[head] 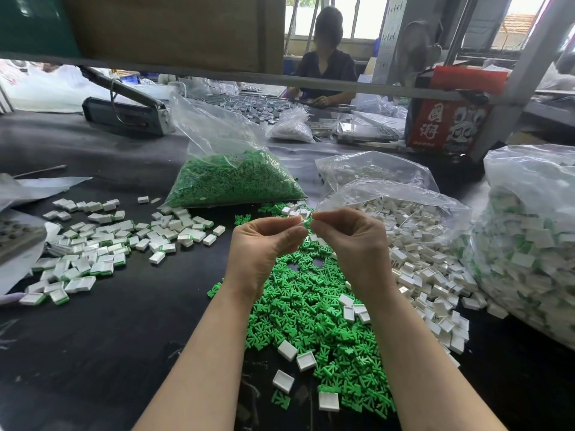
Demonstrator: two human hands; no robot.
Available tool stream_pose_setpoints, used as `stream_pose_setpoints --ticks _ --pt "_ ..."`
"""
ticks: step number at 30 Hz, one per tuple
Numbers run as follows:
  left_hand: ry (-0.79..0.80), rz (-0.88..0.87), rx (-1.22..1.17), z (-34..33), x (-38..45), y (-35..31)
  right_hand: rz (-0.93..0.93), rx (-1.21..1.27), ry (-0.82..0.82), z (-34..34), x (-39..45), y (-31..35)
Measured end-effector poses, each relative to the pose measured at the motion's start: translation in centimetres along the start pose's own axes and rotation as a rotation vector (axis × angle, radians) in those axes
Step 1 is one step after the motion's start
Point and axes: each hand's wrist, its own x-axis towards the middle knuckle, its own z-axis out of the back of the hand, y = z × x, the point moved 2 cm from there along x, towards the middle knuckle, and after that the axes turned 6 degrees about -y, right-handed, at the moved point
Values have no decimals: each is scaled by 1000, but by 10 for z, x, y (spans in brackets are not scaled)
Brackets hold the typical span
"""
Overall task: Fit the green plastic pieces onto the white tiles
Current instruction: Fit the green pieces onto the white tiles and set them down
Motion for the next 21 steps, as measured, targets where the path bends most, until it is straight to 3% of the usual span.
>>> stream_pose_setpoints --ticks 21 --pt "33 77 -106 -3 2 3 -12 36 -94 -2 -3 3"
